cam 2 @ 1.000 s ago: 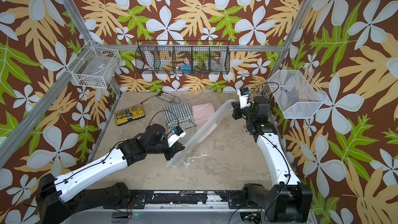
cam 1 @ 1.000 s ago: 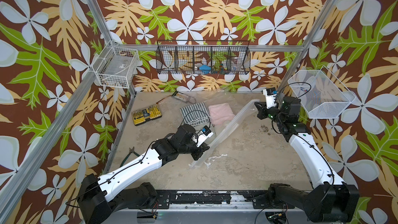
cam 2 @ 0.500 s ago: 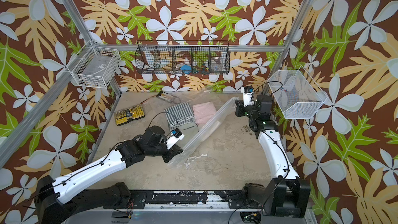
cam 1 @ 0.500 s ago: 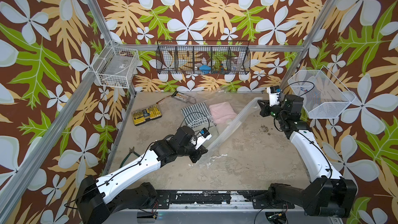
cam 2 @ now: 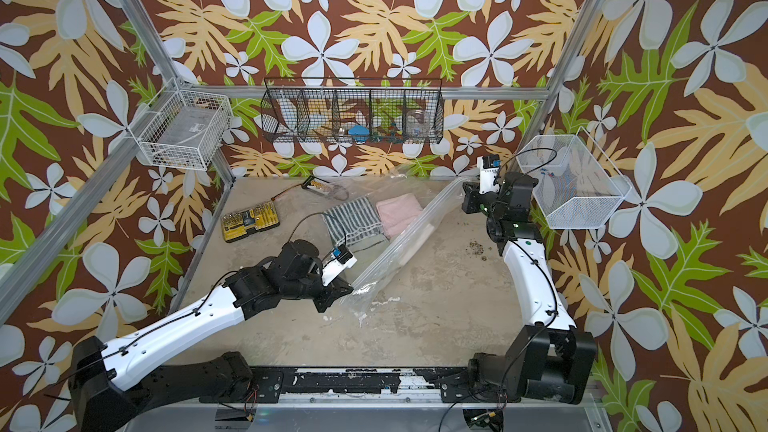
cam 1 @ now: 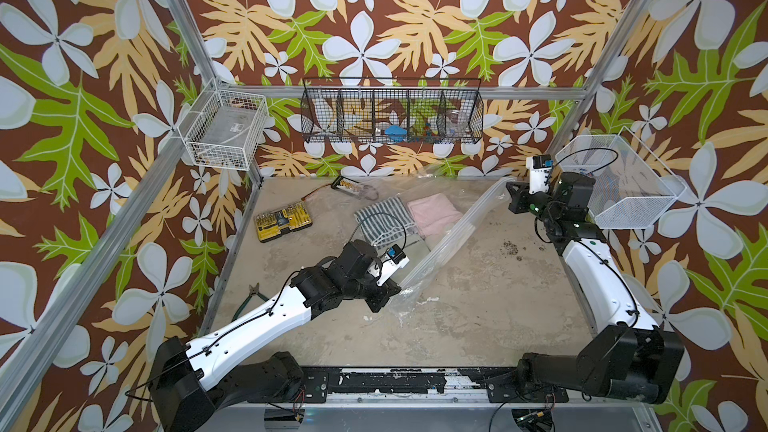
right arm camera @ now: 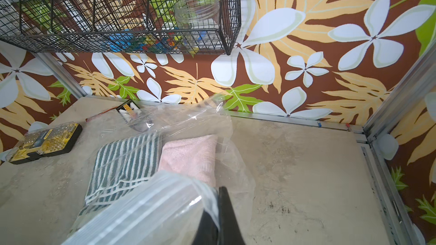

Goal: Place the folded towel into the vacuum bag
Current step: Close the vacuum bag at the center of the board, then reset both arms

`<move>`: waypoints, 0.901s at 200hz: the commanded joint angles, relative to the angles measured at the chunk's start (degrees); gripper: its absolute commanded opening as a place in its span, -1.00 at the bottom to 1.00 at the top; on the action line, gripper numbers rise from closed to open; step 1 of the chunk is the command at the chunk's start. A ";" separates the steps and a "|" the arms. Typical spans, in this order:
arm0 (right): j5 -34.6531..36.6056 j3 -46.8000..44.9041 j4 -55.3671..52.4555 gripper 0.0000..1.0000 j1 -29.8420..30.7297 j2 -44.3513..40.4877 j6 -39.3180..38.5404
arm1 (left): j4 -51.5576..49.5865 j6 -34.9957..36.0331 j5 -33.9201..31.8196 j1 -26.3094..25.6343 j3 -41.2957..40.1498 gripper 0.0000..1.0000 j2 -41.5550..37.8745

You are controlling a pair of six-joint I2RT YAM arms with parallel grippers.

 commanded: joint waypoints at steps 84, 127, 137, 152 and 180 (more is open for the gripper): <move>5.71 0.98 7.58 -1.00 -1.39 1.01 1.40 | -8.02 0.79 1.09 -0.68 0.27 -1.00 1.61; 3.69 1.85 5.68 -1.00 -1.38 0.91 0.89 | -8.21 1.06 1.62 -1.07 0.35 -1.00 1.80; 2.81 2.08 4.04 -0.69 -1.30 -0.06 1.29 | -7.95 1.21 1.85 -1.08 0.35 -1.00 1.96; 3.63 0.90 3.44 -0.37 -1.13 -3.23 2.50 | -7.36 1.40 2.97 -1.18 0.74 -1.00 2.54; 5.73 2.86 0.23 -0.28 -1.06 -6.71 1.79 | -6.84 1.49 4.62 -3.07 2.28 -1.00 4.64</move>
